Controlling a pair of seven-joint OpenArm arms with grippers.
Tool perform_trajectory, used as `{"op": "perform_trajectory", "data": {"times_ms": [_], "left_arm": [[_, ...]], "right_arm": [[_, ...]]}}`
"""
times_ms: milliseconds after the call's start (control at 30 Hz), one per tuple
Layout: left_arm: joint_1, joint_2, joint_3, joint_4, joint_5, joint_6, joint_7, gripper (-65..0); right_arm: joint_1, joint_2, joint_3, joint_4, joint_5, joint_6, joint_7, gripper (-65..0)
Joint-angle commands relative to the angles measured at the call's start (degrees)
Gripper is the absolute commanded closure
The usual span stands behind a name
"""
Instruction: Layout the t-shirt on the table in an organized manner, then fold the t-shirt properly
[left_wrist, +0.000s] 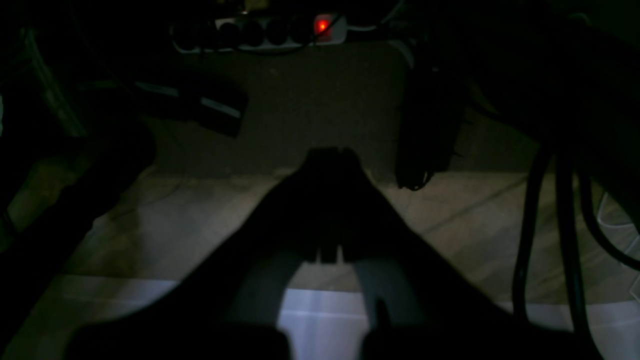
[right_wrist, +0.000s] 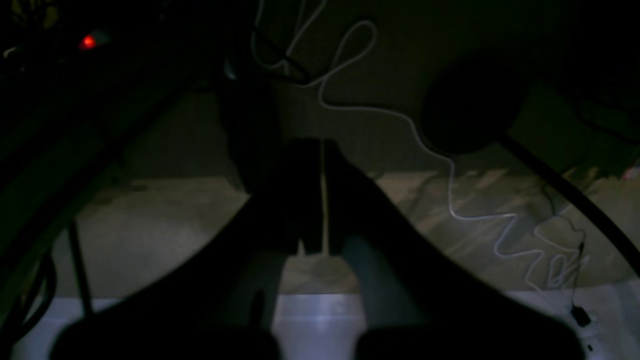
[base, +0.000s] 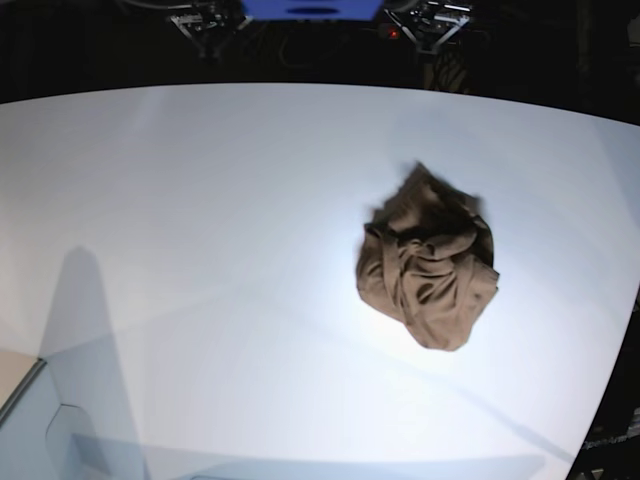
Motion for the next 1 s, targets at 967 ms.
{"op": "perform_trajectory", "data": {"times_ms": [967], "left_arm": [[1.52, -0.09, 0.12, 0.63, 0.25, 0.3, -0.16, -0.1]], "right_arm": [[-0.27, -0.09, -0.12, 3.54, 0.23, 0.75, 0.19, 0.0]]}}
